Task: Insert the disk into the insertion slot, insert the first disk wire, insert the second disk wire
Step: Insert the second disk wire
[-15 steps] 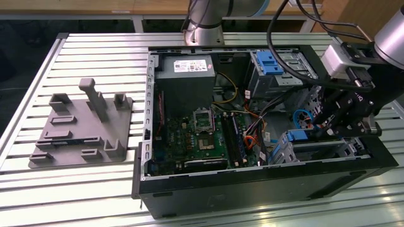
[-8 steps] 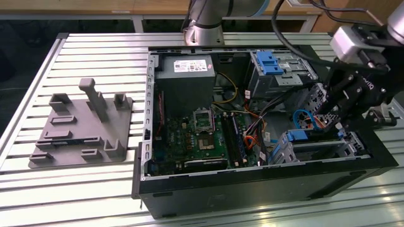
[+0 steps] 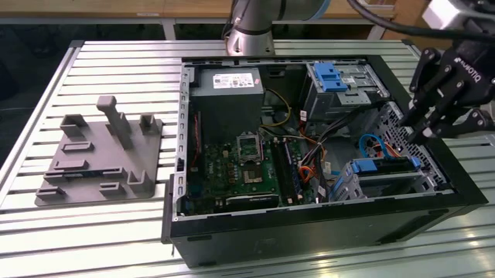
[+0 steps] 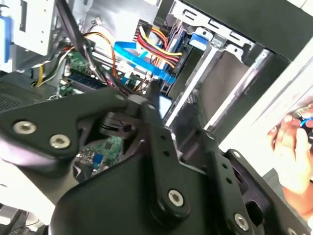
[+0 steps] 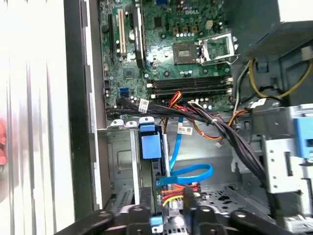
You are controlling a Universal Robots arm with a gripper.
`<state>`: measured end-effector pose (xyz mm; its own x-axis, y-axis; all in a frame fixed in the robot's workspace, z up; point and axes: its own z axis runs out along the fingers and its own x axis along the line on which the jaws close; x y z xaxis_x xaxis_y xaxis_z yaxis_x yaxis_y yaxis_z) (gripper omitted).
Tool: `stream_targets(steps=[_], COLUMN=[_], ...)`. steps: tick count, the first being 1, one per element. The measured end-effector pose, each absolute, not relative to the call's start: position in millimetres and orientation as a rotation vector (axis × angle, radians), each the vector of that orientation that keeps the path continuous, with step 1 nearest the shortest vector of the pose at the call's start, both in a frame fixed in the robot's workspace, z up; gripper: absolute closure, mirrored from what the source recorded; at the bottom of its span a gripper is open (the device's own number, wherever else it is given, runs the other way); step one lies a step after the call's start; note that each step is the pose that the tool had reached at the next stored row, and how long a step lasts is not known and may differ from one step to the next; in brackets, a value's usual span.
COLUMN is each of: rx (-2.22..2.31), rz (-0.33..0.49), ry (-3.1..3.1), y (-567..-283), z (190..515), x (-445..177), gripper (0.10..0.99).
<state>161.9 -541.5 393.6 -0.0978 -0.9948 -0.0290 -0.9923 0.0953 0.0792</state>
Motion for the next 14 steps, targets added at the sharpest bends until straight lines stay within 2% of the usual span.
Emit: stream_targets(steps=[1,2,3,4,7,14], rx=[2.086,2.084,2.082,2.080,2.077,2.076], rz=[-0.122,-0.122,-0.122,-0.122,-0.121,-0.120], ry=[-2.303,-2.305,-2.307,-2.309,-2.313,-2.313], y=[-541,-540,-540,-540,-539,-538], z=[398,403,407,412,424,425], x=[162,162,162,162,162,162], gripper=[0.757,0.757,0.816,0.816,0.984,0.984])
